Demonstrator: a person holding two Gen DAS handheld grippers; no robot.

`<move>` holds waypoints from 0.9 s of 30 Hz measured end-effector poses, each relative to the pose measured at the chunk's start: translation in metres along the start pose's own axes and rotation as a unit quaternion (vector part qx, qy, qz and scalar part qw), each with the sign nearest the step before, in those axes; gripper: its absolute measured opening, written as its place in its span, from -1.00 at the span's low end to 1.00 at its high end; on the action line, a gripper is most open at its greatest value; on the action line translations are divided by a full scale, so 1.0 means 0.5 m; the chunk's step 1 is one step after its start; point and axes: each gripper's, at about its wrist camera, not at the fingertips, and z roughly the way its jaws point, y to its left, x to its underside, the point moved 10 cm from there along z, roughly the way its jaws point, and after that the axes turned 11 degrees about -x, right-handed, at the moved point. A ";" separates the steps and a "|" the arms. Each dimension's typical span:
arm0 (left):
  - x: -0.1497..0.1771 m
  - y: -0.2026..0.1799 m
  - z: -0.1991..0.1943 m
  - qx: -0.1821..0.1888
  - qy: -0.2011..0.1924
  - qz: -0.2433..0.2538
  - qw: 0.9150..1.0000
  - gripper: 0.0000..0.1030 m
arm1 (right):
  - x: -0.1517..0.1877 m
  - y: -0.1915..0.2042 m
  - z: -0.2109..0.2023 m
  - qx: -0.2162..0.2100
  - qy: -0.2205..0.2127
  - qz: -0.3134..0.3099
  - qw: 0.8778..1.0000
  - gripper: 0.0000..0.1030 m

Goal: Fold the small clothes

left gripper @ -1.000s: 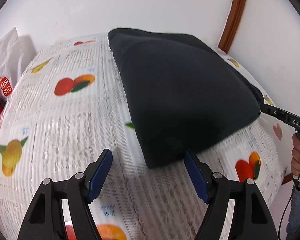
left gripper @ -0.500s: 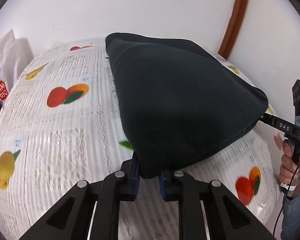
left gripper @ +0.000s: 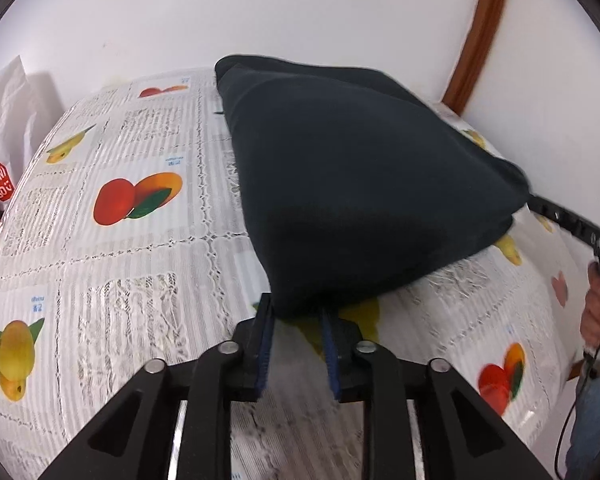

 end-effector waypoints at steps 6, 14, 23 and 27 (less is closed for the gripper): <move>-0.011 -0.005 -0.044 0.017 -0.033 -0.006 0.999 -0.21 | -0.078 0.031 0.000 -0.021 -0.036 -0.011 0.999 -0.31; -0.050 0.009 0.017 -0.019 -0.010 -0.022 1.000 -0.20 | -0.087 -0.010 0.118 -0.051 -0.011 0.064 0.997 -0.94; -0.030 0.005 0.001 -0.027 -0.004 -0.026 0.999 -0.20 | -0.034 -0.019 0.058 -0.048 -0.041 0.100 0.993 -0.85; -0.021 -0.004 -0.026 -0.033 -0.008 -0.026 0.999 -0.20 | -0.007 -0.008 0.029 -0.011 -0.028 0.088 0.996 -0.84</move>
